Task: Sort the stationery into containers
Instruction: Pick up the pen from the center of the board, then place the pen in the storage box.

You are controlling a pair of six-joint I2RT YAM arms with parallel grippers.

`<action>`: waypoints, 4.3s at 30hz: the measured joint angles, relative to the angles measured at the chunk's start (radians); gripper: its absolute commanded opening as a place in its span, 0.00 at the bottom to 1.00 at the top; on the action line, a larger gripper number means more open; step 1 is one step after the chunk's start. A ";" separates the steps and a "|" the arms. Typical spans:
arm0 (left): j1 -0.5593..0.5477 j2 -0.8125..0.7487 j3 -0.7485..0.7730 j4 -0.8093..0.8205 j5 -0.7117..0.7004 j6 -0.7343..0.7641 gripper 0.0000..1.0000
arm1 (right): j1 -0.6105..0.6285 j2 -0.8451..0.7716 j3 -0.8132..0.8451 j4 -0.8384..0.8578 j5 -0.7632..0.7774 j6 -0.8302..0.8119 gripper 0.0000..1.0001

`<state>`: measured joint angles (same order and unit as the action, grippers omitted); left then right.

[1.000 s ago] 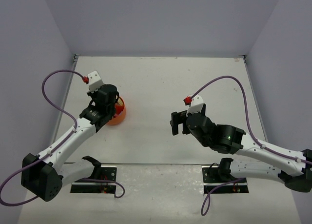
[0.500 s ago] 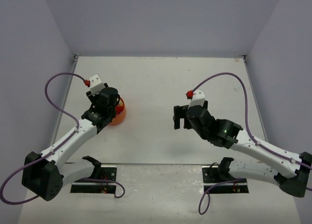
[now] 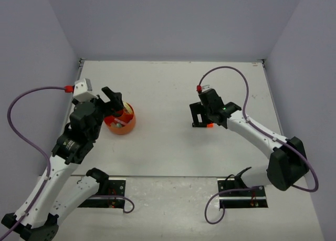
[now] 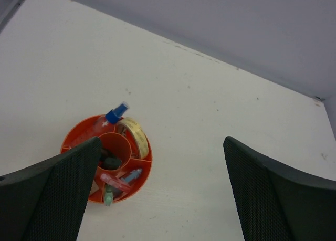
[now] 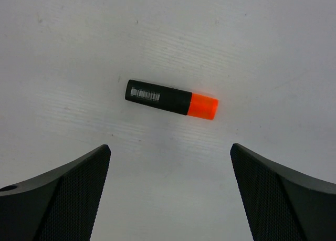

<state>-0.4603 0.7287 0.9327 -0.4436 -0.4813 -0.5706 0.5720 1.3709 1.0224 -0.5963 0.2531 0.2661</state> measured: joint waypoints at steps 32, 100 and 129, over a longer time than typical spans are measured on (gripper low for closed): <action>0.000 -0.203 -0.067 -0.176 0.180 0.145 1.00 | -0.132 0.599 0.337 -0.249 -0.379 -0.704 0.14; -0.066 0.435 0.158 -0.131 -0.347 -0.088 0.00 | 0.415 -0.506 -0.218 0.371 0.019 -0.099 0.99; -0.037 0.426 0.019 0.047 -0.384 -0.064 0.00 | 0.415 -0.584 -0.289 0.365 0.018 -0.099 0.99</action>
<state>-0.4976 1.1550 0.9516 -0.3963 -0.8658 -0.6346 0.9874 0.7864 0.7334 -0.2314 0.2706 0.1673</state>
